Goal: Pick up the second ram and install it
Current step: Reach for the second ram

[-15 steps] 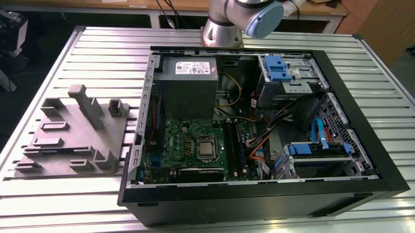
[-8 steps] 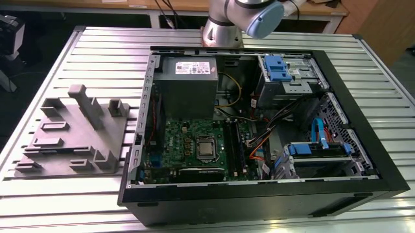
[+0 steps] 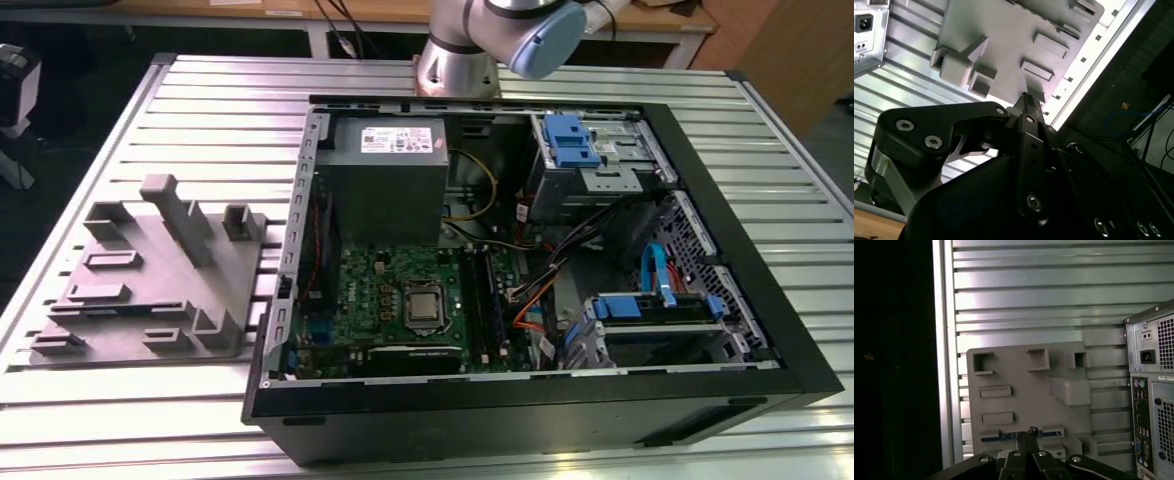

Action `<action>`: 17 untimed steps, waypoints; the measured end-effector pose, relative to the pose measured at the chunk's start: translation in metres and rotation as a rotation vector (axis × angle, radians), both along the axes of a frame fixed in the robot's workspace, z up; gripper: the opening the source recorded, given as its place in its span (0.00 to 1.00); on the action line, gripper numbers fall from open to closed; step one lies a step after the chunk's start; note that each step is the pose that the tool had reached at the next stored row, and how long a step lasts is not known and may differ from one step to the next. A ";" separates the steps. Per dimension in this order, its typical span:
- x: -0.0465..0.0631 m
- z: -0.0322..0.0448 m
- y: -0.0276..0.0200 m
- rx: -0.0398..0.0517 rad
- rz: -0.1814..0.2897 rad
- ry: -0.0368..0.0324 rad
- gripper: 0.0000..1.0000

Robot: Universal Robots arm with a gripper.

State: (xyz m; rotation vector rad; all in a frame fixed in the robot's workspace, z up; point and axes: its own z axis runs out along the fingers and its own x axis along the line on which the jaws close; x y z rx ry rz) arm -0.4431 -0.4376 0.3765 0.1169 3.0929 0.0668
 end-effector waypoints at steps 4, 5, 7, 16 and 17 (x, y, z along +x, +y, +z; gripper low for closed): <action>0.003 -0.0010 -0.0048 0.0000 0.000 0.0004 0.10; 0.003 -0.0013 -0.0057 -0.0002 0.000 0.0006 0.10; 0.006 -0.0028 -0.0089 -0.0001 0.000 0.0009 0.10; 0.010 -0.0074 -0.0109 -0.0001 -0.001 0.0010 0.10; 0.010 -0.0075 -0.0109 -0.0002 -0.001 0.0011 0.10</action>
